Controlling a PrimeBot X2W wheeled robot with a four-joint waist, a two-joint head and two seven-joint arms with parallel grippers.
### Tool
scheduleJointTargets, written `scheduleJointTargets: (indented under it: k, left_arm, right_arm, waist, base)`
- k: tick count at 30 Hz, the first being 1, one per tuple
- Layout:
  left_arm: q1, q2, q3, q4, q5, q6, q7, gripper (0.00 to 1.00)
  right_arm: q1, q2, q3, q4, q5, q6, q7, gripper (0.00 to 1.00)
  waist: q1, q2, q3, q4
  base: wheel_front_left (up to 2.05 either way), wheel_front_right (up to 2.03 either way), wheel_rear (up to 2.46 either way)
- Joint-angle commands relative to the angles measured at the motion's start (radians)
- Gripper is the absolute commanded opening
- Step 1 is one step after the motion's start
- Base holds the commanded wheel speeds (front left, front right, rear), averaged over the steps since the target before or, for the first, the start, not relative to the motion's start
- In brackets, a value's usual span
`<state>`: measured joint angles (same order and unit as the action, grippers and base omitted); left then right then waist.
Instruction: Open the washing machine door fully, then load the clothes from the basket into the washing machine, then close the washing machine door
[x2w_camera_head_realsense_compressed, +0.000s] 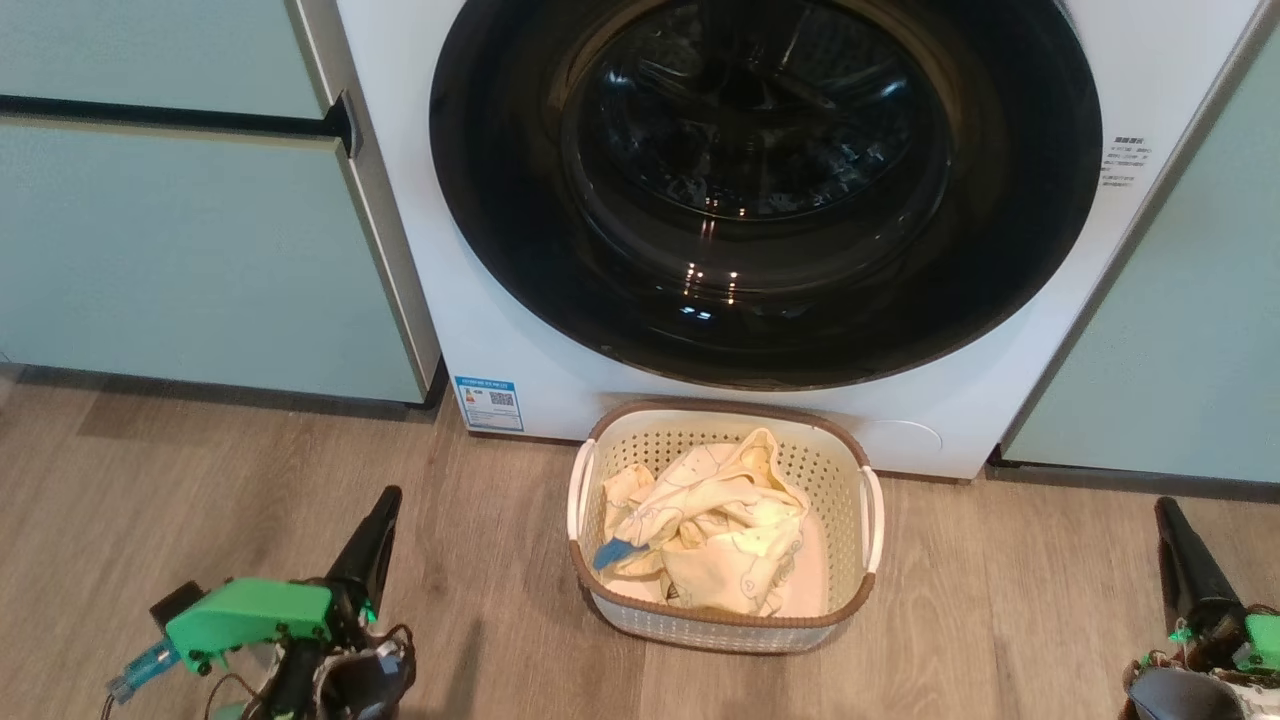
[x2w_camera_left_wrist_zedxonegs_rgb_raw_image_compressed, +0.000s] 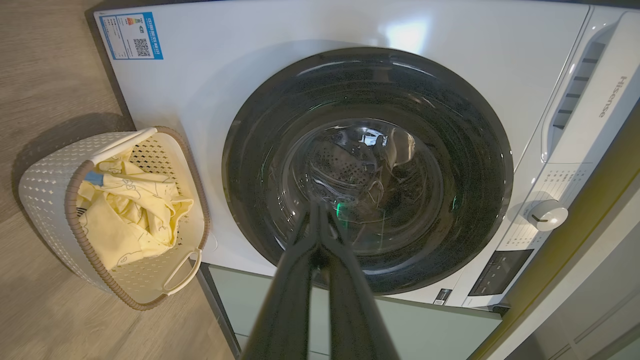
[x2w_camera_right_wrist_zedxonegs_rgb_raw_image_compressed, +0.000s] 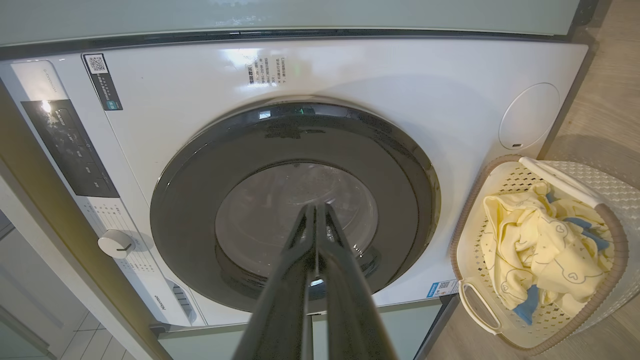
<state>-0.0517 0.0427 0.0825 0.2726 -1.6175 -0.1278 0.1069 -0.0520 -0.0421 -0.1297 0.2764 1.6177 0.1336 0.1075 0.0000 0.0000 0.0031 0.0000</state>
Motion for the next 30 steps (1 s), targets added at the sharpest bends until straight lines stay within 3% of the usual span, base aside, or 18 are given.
scheduleJointTargets:
  k: [1,30]
  left_arm:
    - [-0.056,0.008,0.031,-0.028,0.009,-0.003,0.006,0.00]
    - [-0.056,0.008,0.031,-0.028,0.009,-0.003,0.006,0.00]
  right_arm:
    - [-0.056,-0.008,0.016,-0.032,-0.009,-0.003,0.006,0.00]
    - [-0.056,-0.008,0.016,-0.032,-0.009,-0.003,0.006,0.00]
  waist:
    - [0.0000,0.0000,0.000,0.000]
    - [0.0000,0.0000,0.000,0.000]
  base:
    - [0.00,0.00,0.00]
    - [0.00,0.00,0.00]
